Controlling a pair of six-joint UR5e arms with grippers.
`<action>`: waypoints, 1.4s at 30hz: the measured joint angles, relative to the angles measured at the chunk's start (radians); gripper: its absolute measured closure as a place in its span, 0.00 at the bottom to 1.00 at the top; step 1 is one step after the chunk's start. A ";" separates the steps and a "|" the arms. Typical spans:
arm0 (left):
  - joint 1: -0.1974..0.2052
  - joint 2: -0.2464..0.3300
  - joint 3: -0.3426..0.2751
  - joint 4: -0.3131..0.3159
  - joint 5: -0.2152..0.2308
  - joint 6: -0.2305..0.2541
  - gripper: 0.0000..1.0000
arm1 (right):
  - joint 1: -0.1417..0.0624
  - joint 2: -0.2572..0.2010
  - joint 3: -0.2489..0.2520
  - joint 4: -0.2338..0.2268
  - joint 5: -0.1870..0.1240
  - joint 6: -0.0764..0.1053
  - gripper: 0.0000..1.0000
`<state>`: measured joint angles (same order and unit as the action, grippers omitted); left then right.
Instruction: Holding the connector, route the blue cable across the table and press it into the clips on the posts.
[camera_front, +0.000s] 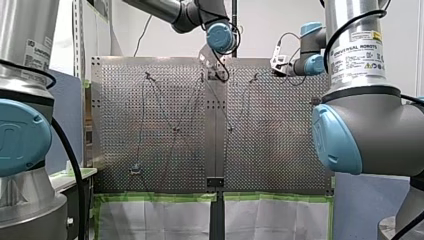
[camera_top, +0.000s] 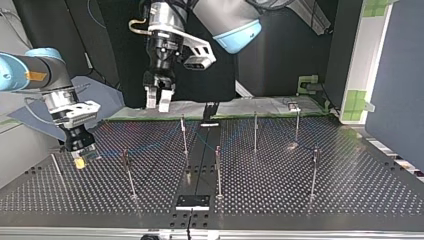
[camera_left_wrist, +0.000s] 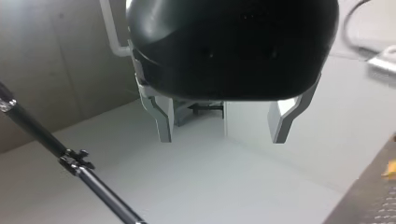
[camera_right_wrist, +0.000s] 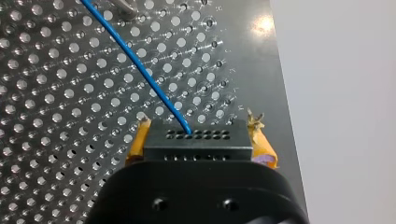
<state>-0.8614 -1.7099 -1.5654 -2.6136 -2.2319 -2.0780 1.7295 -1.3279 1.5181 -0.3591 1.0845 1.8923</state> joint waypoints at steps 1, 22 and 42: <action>-0.003 -0.006 -0.010 0.010 0.007 -0.010 0.00 | 0.000 0.000 0.000 0.000 0.000 -0.001 1.00; -0.005 -0.036 -0.195 0.195 0.044 -0.109 0.00 | 0.008 0.000 0.000 0.005 0.000 -0.003 1.00; -0.005 -0.205 -0.367 0.368 0.045 -0.217 0.00 | 0.012 0.000 0.000 0.006 0.000 -0.005 1.00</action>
<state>-0.8668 -1.9149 -1.9328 -2.2460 -2.1864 -2.2955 1.7418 -1.3276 1.5182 -0.3531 1.0847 1.8871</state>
